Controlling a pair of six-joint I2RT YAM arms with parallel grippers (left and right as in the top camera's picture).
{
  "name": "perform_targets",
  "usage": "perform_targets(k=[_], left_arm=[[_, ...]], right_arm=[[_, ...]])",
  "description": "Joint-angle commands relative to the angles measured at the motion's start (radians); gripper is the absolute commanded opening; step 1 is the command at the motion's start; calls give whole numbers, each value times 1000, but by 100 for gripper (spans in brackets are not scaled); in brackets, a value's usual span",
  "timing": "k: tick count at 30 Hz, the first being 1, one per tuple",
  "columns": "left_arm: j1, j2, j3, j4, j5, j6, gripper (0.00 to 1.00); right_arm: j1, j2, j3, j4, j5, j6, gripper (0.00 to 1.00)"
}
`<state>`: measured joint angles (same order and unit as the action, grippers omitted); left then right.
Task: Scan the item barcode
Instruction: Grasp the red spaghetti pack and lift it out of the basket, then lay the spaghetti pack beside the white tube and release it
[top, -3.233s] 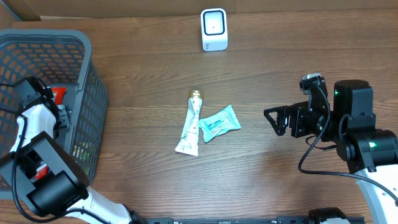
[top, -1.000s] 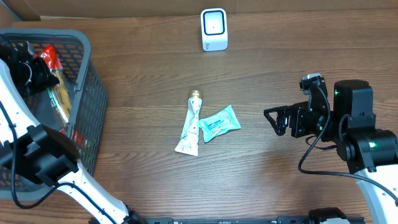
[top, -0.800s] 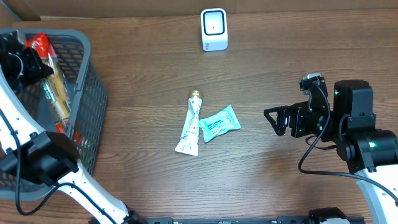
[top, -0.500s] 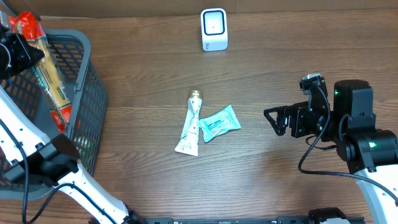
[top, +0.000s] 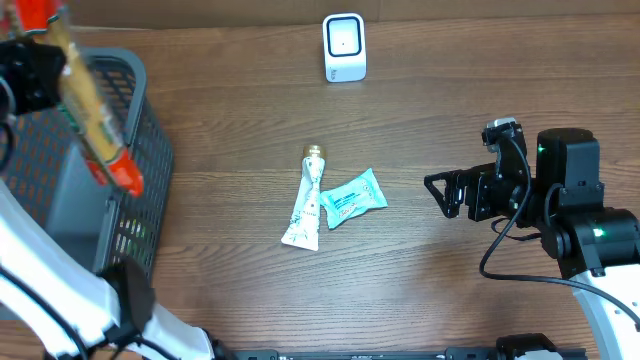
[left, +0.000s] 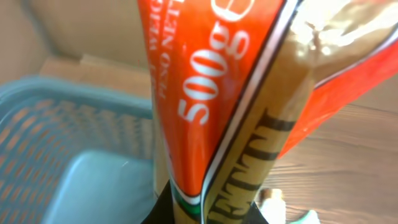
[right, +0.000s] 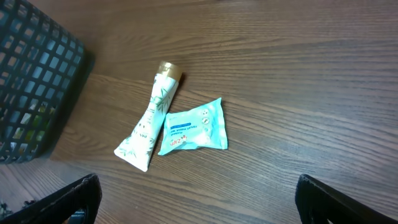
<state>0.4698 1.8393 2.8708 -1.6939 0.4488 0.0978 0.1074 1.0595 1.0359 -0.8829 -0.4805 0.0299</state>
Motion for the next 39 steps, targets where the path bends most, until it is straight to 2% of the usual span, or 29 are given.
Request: perform_targets(k=[1,6,10,19,21,25,26,30,33,34,37,39], left_arm=[[-95,-49,27,5,64,-51,4],[-254,-36,2,5,17,-114,4],[-404,-28,-121,5,-163,-160,4],[-666,-28,-672,39,-549,-365,4],[-699,-28,-840,135,-600,-402,4],[-718,-28,-1075,356,-605,-417,4],[-719,-28,-1175,462,-603,-418,4],[-719,-28,-1386,714,-494,-420,4],[-719,-28,-1476,823,-425,-420,4],[-719,-28,-1512,861,-383,-420,10],[-719,-29,-1520,868,-333,-420,39],[-719,-29,-1501,856,-324,-420,46]], right_arm=[[6,-2,13,5,9,-5,100],[6,-2,13,5,9,-5,100],[6,-2,13,5,9,-5,100],[6,-2,13,5,9,-5,100],[6,-2,13,6,9,-5,100],[6,-2,13,6,9,-5,100],[6,-2,13,5,9,-5,100],[6,-2,13,6,10,-5,100],[6,-2,13,6,10,-5,100],[6,-2,13,6,10,-5,100],[6,-2,13,6,10,-5,100],[6,-2,13,8,10,-5,100]])
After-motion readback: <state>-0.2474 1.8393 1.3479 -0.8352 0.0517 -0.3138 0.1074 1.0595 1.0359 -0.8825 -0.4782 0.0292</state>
